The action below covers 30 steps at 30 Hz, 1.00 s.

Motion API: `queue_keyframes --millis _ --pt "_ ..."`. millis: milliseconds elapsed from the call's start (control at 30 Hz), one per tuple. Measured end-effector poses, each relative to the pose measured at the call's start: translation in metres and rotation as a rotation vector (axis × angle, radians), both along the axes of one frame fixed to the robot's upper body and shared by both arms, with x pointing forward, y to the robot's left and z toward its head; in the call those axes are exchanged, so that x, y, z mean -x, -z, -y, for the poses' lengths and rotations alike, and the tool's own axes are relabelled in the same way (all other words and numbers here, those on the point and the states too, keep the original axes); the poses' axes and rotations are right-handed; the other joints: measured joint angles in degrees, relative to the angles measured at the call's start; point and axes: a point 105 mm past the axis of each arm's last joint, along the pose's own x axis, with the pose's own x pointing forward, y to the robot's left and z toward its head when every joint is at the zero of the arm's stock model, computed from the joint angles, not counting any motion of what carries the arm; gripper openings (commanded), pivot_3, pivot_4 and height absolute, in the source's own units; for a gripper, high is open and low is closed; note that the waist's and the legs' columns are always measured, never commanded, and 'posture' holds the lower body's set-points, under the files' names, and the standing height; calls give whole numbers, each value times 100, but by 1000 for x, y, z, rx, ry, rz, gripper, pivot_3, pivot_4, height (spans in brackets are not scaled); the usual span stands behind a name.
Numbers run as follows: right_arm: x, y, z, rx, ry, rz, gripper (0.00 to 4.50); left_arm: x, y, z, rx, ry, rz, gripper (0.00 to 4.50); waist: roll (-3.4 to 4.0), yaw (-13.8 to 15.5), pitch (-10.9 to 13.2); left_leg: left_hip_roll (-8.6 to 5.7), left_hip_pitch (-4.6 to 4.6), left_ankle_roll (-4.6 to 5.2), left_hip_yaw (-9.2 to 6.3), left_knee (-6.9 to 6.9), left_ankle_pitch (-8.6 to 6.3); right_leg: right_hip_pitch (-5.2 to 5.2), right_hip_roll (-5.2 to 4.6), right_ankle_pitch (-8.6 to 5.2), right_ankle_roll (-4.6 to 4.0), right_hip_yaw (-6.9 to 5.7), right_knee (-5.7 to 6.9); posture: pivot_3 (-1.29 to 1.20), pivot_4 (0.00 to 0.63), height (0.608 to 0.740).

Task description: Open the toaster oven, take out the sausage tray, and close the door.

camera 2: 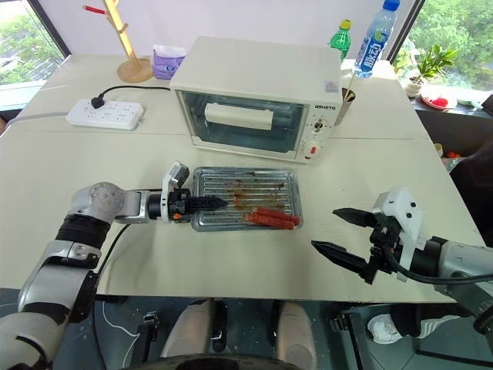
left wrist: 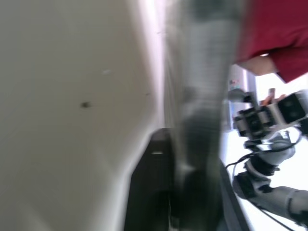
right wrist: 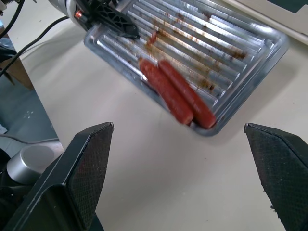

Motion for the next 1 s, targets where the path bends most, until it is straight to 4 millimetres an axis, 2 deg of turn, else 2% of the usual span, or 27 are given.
queue_keyframes --millis 67,167,233,367,500,667,700,833,1000 --pt "-4 -1 1 -5 4 10 4500 0 1 -6 -23 -7 1 2879 -6 -18 3 5 -2 1 0 -1 0 -5 8 0 0 0 0 0 150 722" --pt "-8 0 0 -15 1 12 4500 -1 -8 -14 -2 -9 23 4467 -5 -11 3 10 0 0 1 -1 0 -5 15 0 -1 0 3 0 150 722" --pt "-11 -1 -2 -22 -6 18 4500 -3 -13 -21 -16 -20 49 4467 -4 -14 2 14 2 0 0 -1 0 -4 20 0 -2 0 4 0 150 722" --pt "-18 0 -6 -29 -24 21 4500 -4 -15 -55 -129 -87 108 4467 -4 -125 3 21 0 0 -3 -6 0 -10 26 -1 -3 1 6 0 150 722" --pt "-24 3 -6 -28 -38 15 4500 10 -16 -93 -311 -87 298 4467 -2 -188 1 26 1 0 0 -14 0 -22 25 0 -2 8 11 0 150 722" --pt "-35 -4 5 13 -53 31 4500 37 -16 -144 -645 31 616 4467 5 -240 3 33 0 -1 6 -16 -1 -37 17 -1 -13 14 15 0 150 722" --pt "-39 -6 11 21 -44 31 4500 37 -24 -154 -683 24 668 4467 8 -236 6 37 -6 -2 4 -16 -1 -44 13 -1 -14 13 15 0 150 722" --pt "-44 -14 19 52 -84 39 4500 33 -71 -161 -717 14 892 4467 20 -100 14 20 -15 -2 7 -16 -1 -44 -14 -2 -10 7 8 0 150 722" --pt "-52 -25 24 68 -142 49 4500 42 -107 -155 -701 59 1013 4467 20 -137 18 9 -37 8 23 -13 -6 -42 -23 4 0 7 -24 0 150 722"
